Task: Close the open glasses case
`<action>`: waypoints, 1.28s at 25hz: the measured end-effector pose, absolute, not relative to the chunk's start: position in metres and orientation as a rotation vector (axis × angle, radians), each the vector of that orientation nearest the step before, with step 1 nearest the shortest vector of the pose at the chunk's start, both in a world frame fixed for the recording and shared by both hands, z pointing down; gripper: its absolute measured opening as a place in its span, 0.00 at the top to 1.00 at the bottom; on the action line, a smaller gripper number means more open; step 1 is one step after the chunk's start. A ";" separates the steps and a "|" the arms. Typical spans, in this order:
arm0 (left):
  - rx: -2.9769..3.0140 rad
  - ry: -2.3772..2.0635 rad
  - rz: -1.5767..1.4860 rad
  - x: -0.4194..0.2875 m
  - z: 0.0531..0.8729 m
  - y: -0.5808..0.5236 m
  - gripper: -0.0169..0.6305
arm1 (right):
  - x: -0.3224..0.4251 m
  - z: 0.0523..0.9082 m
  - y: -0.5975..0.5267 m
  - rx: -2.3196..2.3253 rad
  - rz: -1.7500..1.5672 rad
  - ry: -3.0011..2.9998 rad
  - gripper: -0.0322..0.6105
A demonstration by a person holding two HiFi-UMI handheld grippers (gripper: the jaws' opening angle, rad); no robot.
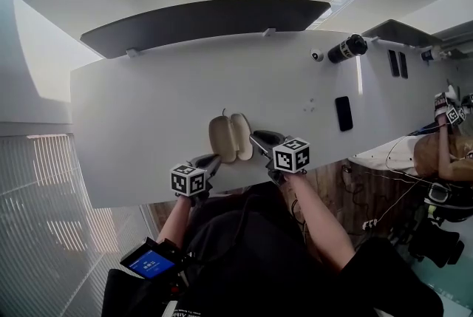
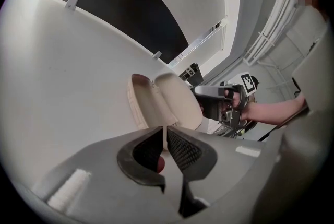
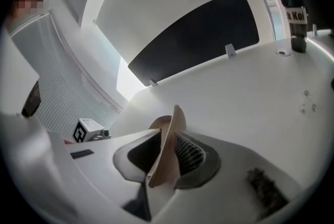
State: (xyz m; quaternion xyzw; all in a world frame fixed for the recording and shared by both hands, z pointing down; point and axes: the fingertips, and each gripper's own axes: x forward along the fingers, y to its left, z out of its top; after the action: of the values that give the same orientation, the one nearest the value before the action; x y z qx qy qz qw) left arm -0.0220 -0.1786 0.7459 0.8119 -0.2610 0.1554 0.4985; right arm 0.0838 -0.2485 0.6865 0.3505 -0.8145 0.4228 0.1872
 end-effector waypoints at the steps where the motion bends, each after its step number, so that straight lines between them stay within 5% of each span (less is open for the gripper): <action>1: 1.965 -0.630 0.375 -0.022 0.746 -0.178 0.92 | 0.082 0.688 -0.249 0.991 1.167 -2.280 0.84; 20: 1.972 -0.610 0.343 -0.023 0.747 -0.183 0.93 | 0.056 0.680 -0.245 0.898 1.136 -2.281 0.83; 32: 1.961 -0.622 0.303 -0.027 0.747 -0.185 0.95 | -0.010 0.675 -0.227 0.579 0.775 -2.325 0.83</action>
State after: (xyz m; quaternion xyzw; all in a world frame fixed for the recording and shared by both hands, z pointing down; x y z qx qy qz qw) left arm -0.0268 -0.1847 0.7470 0.8131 -0.2578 0.1255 0.5066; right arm -0.0104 -0.2273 0.6753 0.2188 -0.8788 0.2931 0.3065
